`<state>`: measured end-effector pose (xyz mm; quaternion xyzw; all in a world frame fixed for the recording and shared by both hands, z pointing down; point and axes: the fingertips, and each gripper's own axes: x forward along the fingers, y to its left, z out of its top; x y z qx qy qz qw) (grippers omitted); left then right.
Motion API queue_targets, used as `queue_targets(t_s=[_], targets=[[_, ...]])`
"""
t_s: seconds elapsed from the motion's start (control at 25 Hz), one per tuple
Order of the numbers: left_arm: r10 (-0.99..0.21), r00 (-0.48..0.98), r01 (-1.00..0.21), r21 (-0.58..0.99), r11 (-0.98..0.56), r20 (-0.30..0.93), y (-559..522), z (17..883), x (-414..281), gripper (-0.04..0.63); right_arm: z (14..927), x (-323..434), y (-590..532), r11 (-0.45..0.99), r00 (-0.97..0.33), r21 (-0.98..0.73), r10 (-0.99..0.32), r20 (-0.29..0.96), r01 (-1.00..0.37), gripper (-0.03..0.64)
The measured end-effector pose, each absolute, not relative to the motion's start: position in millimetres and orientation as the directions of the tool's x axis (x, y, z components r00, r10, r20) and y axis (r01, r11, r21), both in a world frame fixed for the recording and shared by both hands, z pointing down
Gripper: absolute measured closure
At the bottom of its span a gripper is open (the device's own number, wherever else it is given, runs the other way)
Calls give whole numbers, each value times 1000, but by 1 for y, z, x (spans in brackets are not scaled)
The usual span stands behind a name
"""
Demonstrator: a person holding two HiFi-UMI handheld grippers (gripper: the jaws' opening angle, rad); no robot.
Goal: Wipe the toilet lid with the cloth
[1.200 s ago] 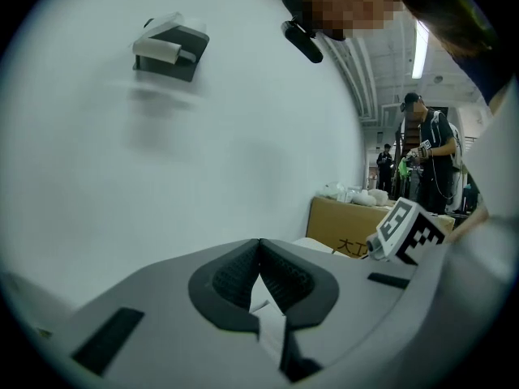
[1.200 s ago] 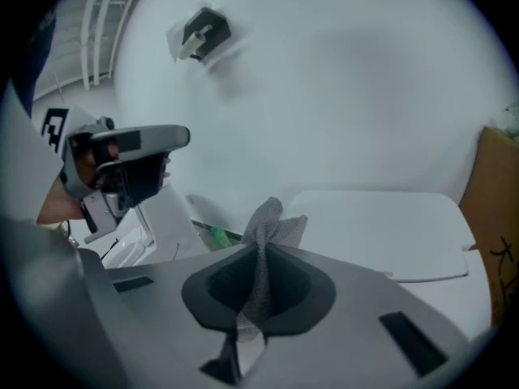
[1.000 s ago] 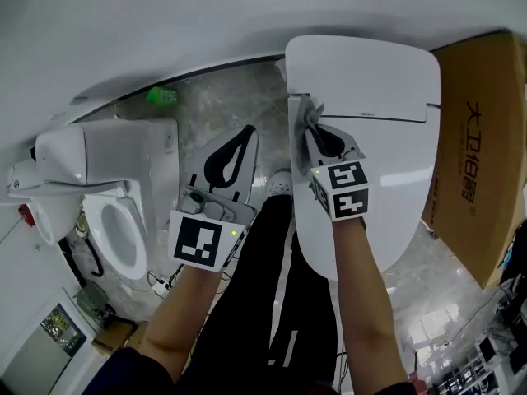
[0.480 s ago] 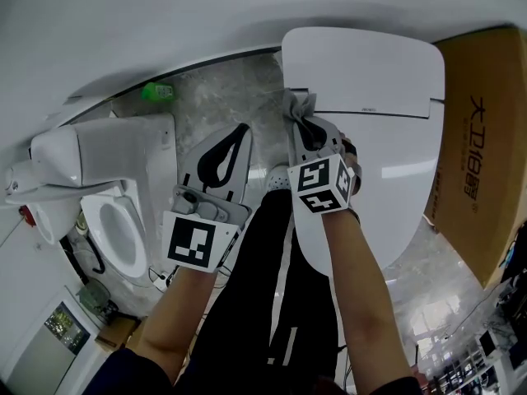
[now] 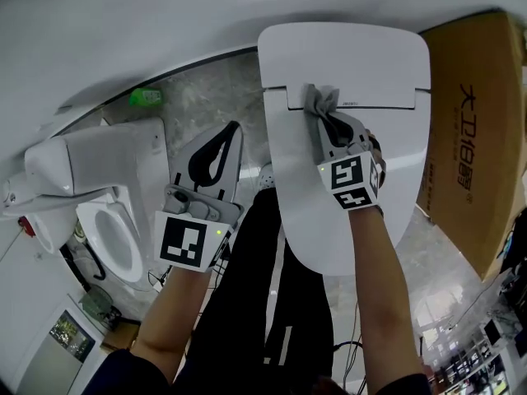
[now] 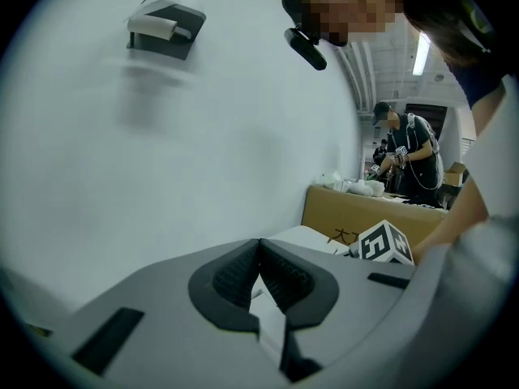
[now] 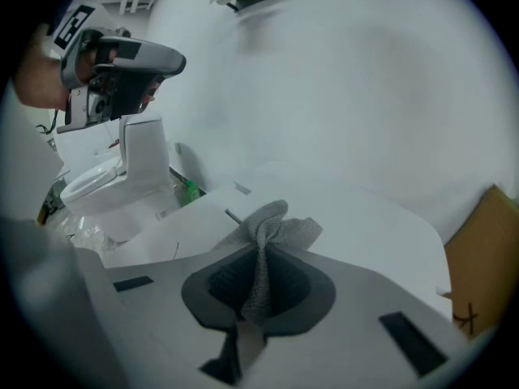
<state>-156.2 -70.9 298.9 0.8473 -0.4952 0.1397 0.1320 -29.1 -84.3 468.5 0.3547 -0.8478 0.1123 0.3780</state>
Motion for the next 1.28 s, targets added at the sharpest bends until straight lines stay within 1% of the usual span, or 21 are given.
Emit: queue_targets(t_s=[0.16, 0.4, 0.76, 0.96, 1.08, 1.16, 1.28], targets=[[-790, 491, -864, 90, -495, 367, -74, 300, -139, 583, 471, 36, -95, 675, -399, 116, -555, 730, -728, 578], [-771, 521, -845, 90, -528, 368, -77, 302, -119, 583, 473, 134, -116, 571, -269, 175, -608, 747, -802, 578], [-751, 547, -825, 85, -559, 370, -76, 302, -101, 581, 478, 236, -126, 385, -97, 218, -652, 752, -897, 578], [-753, 545, -827, 87, -556, 369, -74, 302, -100, 581, 479, 259, -108, 277, -50, 185, -668, 742, -943, 578], [-756, 543, -829, 91, -551, 366, -72, 301, -101, 581, 479, 257, -98, 233, -46, 158, -683, 729, -959, 580], [-763, 535, -836, 100, -539, 363, -72, 301, -103, 581, 479, 247, -94, 250, -60, 156, -683, 728, -956, 580], [-764, 533, -837, 97, -538, 365, -71, 303, -105, 582, 478, 219, -90, 318, -111, 152, -675, 730, -936, 580]])
